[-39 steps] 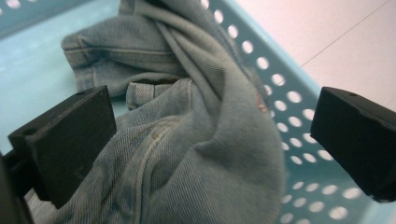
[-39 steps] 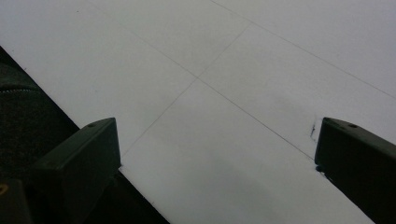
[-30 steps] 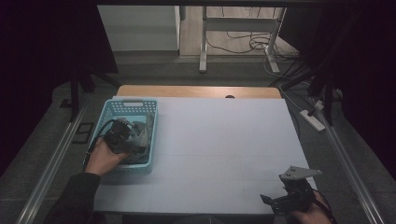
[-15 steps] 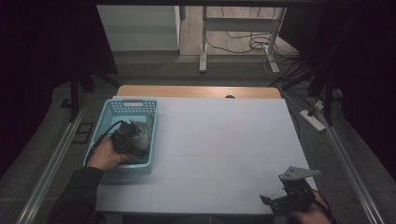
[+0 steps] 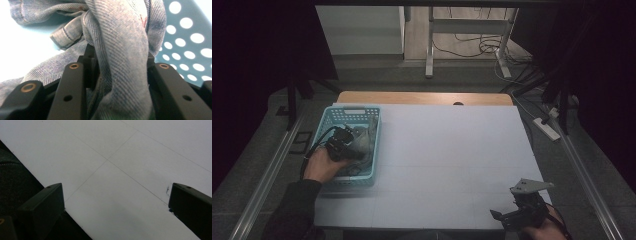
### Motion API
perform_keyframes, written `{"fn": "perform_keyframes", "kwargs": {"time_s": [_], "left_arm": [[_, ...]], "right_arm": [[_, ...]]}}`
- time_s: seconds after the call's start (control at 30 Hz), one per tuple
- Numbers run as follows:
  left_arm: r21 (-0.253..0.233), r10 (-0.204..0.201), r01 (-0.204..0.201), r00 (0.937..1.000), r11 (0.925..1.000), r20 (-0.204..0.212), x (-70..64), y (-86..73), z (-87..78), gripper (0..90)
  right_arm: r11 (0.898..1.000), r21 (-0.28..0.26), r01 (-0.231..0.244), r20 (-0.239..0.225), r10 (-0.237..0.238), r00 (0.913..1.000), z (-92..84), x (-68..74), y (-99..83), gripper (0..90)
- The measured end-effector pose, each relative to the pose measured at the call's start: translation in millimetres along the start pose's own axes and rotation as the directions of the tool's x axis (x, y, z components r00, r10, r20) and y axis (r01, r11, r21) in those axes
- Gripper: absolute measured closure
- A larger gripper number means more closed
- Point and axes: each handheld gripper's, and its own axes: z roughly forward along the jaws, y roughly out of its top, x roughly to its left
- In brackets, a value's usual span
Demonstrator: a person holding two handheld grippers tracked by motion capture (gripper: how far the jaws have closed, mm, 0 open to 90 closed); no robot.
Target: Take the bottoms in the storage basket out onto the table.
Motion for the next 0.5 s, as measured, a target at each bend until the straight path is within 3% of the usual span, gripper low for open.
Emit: {"fn": "perform_keyframes", "kwargs": {"time_s": [0.17,0.3,0.5], "left_arm": [[-0.048,-0.003,0.003,1.0,0.9989,-0.006,0.2,-1.2,-7.5,62.5],[-0.1,-0.024,0.024,0.9997,0.9947,0.005,1.7,-2.8,-16.2,62.5],[-0.16,-0.018,0.017,0.9998,0.9869,-0.002,-0.2,-4.5,-28.2,62.6]], "right_arm": [[1.0,0.001,0.001,-0.001,-0.001,1.0,0.0,0.0,0.1,0.4],[1.0,0.0,0.001,-0.001,-0.001,1.0,0.0,0.0,0.0,0.4],[1.0,0.002,0.002,-0.002,-0.002,1.0,-0.3,0.1,0.1,0.4]]}}
